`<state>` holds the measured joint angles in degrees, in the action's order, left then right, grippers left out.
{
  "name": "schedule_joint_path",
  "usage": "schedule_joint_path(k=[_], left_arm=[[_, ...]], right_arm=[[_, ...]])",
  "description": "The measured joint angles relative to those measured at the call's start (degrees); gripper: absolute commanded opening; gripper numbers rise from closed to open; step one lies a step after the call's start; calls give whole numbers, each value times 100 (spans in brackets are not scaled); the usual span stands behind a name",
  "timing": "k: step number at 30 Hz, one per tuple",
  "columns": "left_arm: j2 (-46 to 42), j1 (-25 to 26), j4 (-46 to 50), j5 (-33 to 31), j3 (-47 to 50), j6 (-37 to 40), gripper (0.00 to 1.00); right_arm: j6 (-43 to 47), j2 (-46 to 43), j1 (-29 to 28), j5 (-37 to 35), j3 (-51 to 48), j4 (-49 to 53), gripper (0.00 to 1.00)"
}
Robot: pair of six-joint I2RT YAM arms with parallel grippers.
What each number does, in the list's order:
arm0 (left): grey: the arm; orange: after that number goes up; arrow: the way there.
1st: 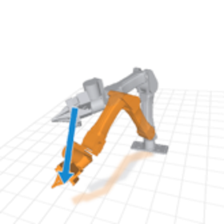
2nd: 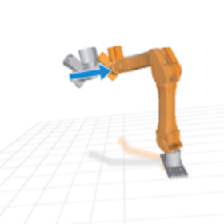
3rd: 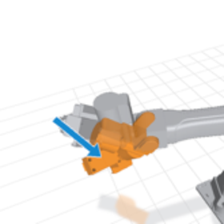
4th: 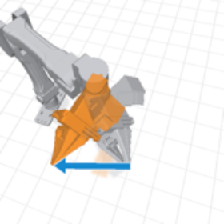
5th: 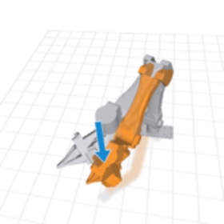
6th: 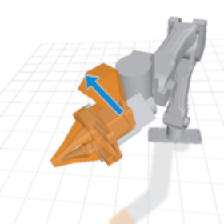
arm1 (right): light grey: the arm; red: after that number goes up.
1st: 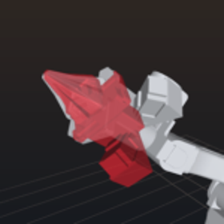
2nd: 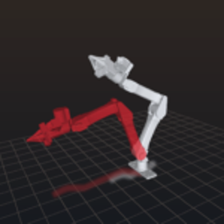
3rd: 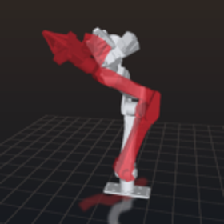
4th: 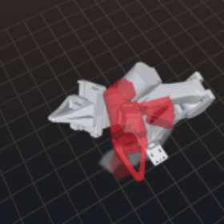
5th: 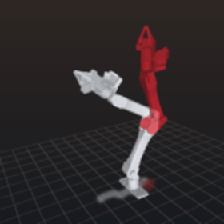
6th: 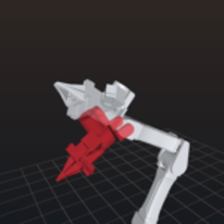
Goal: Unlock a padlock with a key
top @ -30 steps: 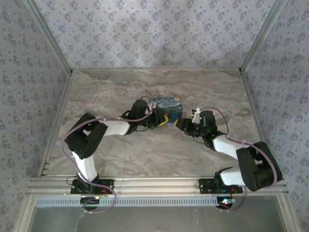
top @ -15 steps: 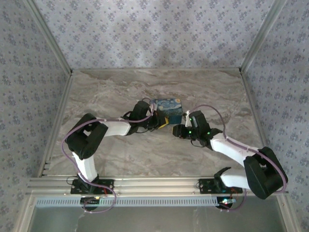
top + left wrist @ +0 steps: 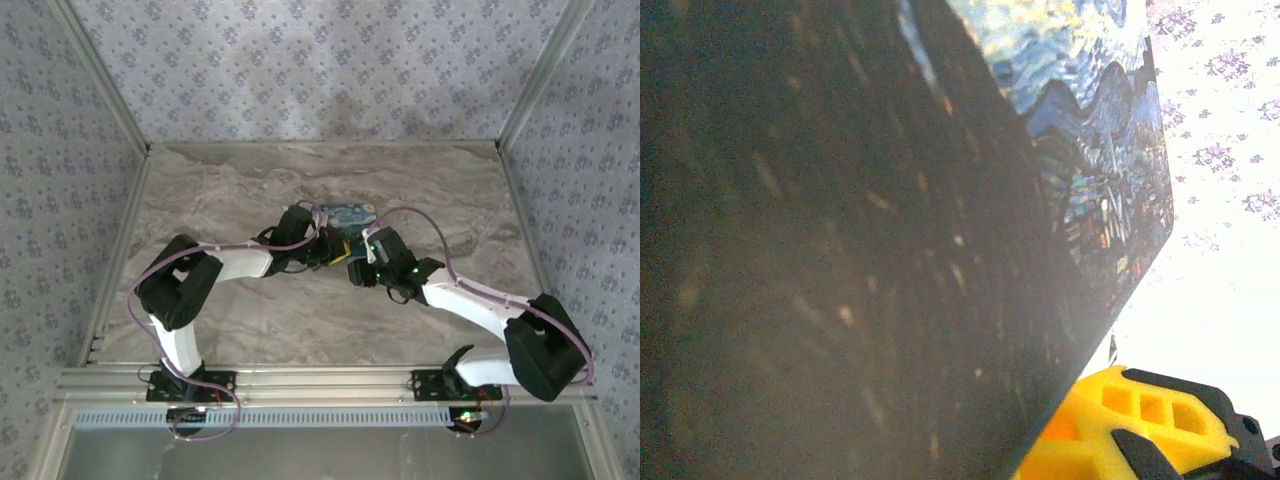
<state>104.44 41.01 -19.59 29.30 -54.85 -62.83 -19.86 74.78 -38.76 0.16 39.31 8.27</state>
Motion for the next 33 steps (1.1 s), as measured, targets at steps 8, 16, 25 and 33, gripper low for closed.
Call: schedule_joint_path(k=[8, 16, 25, 33], left_arm=[[0, -2, 20, 74, -28, -2, 0], [0, -13, 42, 168, -61, 0, 0], [0, -28, 59, 229, -74, 0, 0], [0, -39, 70, 240, -87, -2, 0]], right_arm=[[365, 348, -127, -341, 201, -72, 41], [623, 715, -286, -647, 407, -111, 37], [861, 911, -455, -1014, 675, -111, 35], [1003, 1040, -492, -1158, 706, -114, 21]])
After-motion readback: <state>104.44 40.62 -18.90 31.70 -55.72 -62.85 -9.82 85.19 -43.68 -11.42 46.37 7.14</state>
